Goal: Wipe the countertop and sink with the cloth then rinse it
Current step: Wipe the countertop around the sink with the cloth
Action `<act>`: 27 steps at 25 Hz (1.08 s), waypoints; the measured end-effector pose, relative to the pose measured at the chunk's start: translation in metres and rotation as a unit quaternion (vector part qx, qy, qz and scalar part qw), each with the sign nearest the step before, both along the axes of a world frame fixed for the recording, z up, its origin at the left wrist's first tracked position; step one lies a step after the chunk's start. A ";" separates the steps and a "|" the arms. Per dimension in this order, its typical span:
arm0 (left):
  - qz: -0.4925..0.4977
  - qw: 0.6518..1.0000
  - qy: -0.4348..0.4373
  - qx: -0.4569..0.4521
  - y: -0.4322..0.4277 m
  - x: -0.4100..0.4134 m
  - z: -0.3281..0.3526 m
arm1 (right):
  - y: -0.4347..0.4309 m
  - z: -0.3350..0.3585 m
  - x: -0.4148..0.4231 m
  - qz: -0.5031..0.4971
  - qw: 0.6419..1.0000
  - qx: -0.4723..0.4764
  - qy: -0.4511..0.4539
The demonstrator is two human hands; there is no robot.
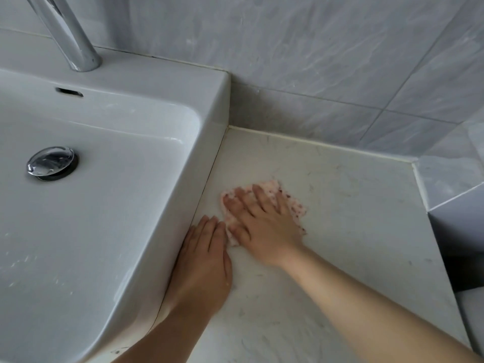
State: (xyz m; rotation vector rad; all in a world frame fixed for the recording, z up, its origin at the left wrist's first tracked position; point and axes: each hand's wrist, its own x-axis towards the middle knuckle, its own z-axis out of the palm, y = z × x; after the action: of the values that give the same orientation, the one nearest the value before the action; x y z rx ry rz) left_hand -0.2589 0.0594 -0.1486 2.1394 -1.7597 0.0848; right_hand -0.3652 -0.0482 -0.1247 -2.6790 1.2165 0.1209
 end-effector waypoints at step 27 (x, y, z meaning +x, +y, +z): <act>-0.006 1.000 -0.002 0.003 0.000 -0.003 0.005 | 0.010 0.000 -0.038 -0.146 0.989 0.024 0.014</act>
State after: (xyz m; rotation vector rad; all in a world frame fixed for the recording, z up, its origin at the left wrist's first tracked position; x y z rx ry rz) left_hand -0.2616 0.0595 -0.1439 2.1335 -1.7777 0.0803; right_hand -0.4035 -0.0379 -0.1247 -2.4330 1.5752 0.1427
